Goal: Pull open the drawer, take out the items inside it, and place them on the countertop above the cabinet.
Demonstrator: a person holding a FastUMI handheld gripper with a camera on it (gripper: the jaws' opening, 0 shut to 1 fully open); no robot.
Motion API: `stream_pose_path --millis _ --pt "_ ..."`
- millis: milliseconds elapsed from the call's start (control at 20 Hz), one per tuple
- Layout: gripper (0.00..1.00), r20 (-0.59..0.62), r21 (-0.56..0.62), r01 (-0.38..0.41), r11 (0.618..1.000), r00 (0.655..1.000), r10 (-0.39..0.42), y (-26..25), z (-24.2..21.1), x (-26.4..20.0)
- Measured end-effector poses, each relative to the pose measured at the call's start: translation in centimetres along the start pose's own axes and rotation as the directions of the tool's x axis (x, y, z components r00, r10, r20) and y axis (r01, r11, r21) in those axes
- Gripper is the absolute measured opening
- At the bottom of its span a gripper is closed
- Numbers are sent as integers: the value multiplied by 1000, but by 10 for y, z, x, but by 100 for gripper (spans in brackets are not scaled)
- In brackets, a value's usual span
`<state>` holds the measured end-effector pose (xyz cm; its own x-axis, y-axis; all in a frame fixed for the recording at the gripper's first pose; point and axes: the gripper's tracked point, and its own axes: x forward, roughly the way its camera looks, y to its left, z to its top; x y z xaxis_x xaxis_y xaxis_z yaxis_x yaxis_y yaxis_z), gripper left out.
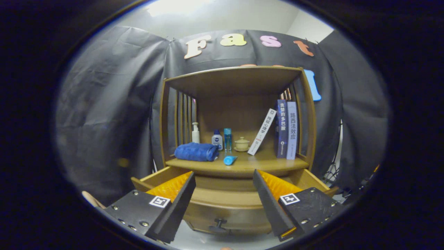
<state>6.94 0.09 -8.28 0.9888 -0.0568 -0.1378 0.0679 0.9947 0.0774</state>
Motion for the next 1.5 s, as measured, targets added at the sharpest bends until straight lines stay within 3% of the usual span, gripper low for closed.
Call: stream_pose_path --millis 250,600,1500 --pt "99 -35 -57 80 995 996 -82 -6 -50 -25" --pt "100 -164 -87 67 994 983 -81 1 -107 -19" --pt "100 -186 -105 158 982 967 -175 -4 -134 16"
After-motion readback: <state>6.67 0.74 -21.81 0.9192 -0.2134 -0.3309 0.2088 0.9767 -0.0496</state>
